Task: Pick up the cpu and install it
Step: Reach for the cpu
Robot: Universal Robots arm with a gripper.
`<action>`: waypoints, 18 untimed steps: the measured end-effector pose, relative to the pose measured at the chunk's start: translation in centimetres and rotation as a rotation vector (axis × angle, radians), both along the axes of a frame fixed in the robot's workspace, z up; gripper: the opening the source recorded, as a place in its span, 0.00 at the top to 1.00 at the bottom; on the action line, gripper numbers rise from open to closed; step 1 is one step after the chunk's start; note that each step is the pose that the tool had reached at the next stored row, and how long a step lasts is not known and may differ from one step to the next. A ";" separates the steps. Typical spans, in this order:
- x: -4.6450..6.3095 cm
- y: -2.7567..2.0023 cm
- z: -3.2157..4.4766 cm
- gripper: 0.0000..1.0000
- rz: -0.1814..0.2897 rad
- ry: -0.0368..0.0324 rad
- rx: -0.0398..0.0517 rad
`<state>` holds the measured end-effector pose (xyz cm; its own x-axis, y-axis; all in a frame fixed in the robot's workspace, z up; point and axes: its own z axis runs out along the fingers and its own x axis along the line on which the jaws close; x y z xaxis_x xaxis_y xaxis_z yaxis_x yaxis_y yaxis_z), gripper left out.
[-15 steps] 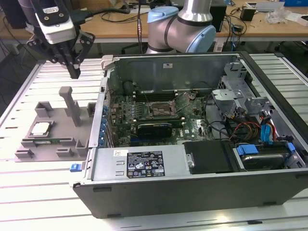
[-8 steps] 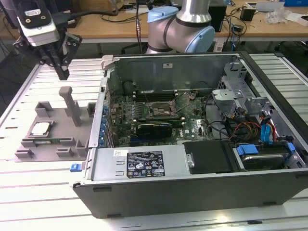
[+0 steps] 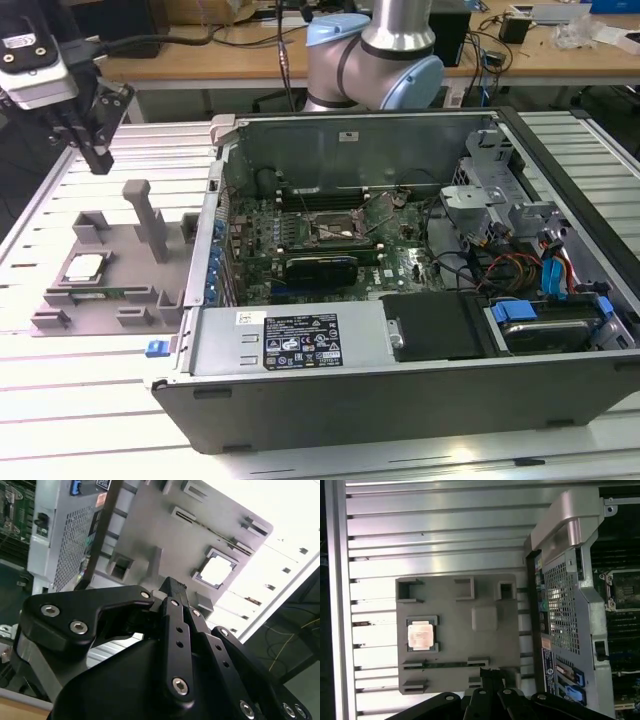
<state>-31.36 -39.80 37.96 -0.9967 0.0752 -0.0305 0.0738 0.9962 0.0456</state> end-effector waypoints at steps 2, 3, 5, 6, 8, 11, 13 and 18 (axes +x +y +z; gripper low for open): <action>-1.3 0.01 -0.30 0.89 0.000 0.0000 0.0000; -2.0 0.01 -0.45 0.89 0.000 0.0000 0.0000; -3.0 0.01 -0.68 0.89 0.000 0.0000 0.0000; -3.5 0.02 -0.81 0.89 0.000 0.0000 0.0000; -4.5 0.03 -1.06 0.89 0.000 -0.0001 0.0000; -5.5 0.07 -1.53 0.89 0.000 0.0000 -0.0001; -5.8 0.13 -2.02 0.89 0.000 -0.0001 0.0000; -6.1 0.74 -3.26 0.89 0.000 0.0001 0.0000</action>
<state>-37.43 -39.06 34.70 -0.9967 0.0754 -0.0304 0.0739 0.9962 0.0455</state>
